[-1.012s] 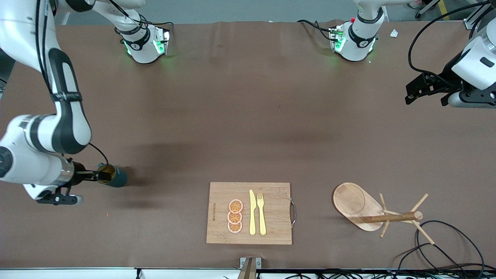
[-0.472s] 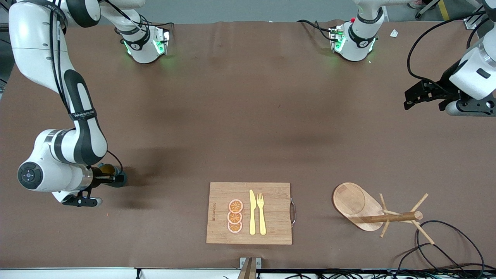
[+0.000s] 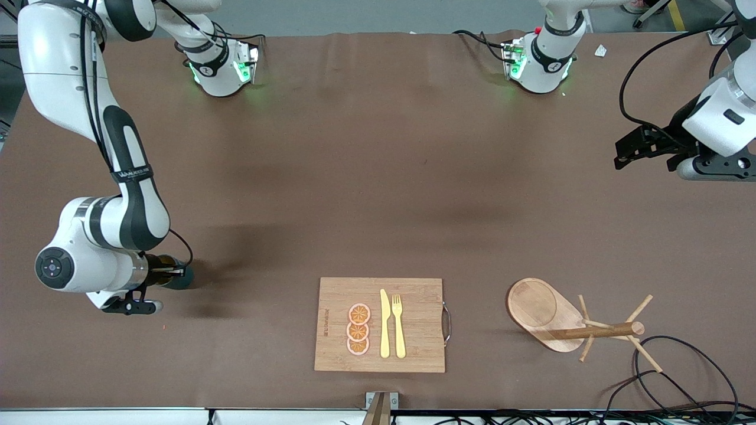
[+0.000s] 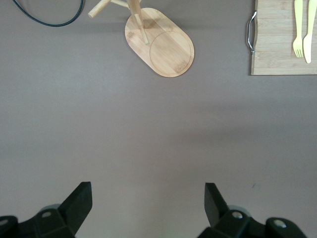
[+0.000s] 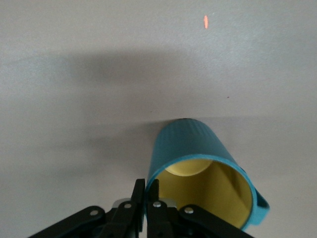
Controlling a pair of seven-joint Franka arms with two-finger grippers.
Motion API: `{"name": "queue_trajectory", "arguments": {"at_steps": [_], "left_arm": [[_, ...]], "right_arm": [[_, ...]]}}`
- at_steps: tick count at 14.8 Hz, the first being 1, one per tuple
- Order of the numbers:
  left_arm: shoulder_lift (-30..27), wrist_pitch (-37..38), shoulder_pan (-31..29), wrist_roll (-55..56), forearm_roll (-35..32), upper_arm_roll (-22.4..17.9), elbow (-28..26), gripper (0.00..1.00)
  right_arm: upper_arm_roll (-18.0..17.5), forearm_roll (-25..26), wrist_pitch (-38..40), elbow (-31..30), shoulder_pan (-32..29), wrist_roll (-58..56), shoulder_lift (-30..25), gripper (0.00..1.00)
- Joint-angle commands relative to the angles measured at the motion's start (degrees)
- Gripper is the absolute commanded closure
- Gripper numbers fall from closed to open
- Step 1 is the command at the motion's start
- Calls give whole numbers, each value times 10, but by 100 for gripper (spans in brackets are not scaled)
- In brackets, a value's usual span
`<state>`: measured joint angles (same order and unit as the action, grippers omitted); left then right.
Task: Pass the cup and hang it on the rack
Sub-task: 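Reach the right gripper down and grasp the teal mug rim, then lift the teal mug with the right gripper toward the table middle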
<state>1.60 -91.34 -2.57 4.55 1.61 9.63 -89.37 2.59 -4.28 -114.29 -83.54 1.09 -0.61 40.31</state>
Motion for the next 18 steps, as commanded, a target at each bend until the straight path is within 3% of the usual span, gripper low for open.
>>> {"name": "queue_trajectory", "arguments": {"at_steps": [1,4,6,11,18], "left_arm": [[3,-4,-2,4,1,1,4,0],[3,-4,-2,3,1,2,4,0],[2,-3,-2,2,1,2,4,0],[2,-5,-2,-3,1,2,6,0],[3,-9,-5,-8,1,0,6,0]], "right_arm": [[-5,-9,2,-3,7,1,-11,99],[-9,-36,66,38,48,16,-24,99],[-9,-79,105,56,85,101,-24,99],[-15,-81,99,102,220,239,-18,99],[-15,-81,-79,115,393,388,35,98]]}}
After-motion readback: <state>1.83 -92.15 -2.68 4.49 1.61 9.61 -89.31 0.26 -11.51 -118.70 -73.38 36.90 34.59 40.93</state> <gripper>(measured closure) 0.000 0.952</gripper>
